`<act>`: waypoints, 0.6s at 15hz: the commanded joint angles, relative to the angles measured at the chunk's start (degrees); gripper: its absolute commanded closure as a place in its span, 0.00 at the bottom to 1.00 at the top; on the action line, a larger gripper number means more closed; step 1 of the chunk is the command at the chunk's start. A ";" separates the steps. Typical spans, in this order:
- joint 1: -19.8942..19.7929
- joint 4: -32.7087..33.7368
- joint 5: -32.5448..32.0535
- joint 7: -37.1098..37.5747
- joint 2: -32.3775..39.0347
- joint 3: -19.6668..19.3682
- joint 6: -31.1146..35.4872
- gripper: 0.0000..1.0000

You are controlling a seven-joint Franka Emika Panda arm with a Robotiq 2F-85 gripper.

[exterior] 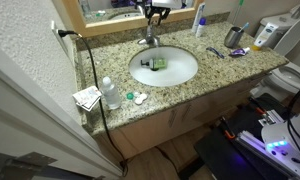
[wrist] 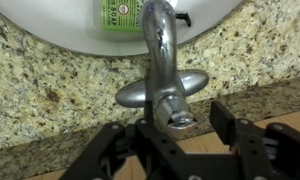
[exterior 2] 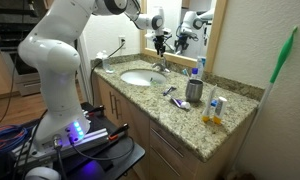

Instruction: Close the tap

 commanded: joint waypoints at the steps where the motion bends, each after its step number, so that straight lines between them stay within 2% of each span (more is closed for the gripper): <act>1: 0.55 -0.59 -0.93 0.93 -0.10 -1.59 1.83 0.69; 5: 0.21 -0.86 -0.13 0.06 -0.22 -1.19 1.52 0.95; 6: -0.13 -0.93 0.60 -0.54 -0.31 -0.64 0.90 0.93; 9: -0.61 -0.79 1.43 -1.51 -1.06 0.01 -3.56 0.93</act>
